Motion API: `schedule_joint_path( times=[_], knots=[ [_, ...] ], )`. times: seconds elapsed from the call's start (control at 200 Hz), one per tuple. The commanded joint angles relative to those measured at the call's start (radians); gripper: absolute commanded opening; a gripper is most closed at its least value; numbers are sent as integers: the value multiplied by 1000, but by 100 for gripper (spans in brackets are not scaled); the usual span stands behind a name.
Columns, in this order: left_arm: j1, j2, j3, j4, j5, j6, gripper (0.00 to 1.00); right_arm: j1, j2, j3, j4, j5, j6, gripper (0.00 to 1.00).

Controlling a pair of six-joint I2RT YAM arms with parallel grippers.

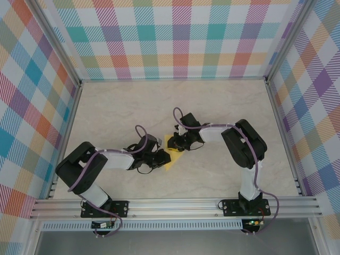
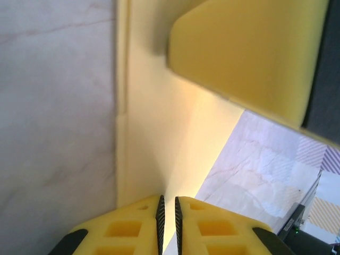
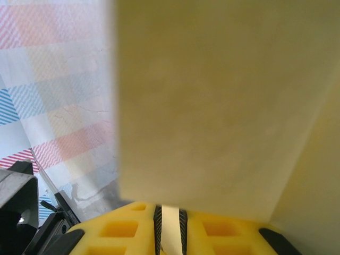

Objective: Fold a paper plane with a square sheet of paper (pick it up from the middle)
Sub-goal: Fourth fold the wing at the center of the table.

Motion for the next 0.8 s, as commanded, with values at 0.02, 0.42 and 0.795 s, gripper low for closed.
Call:
schedule_joint_path(
  times=[0.02, 0.42, 0.795],
  knots=[
    [-14, -32, -72, -183, -7, 53, 16, 6, 100, -46, -114, 100, 2, 19],
    [-16, -209, -16, -292, -67, 66, 19, 6, 102, -47, -102, 91, 17, 20],
    [-34, -89, 92, -126, 49, 10, 22, 7, 105, -43, -110, 93, 11, 20]
  ],
)
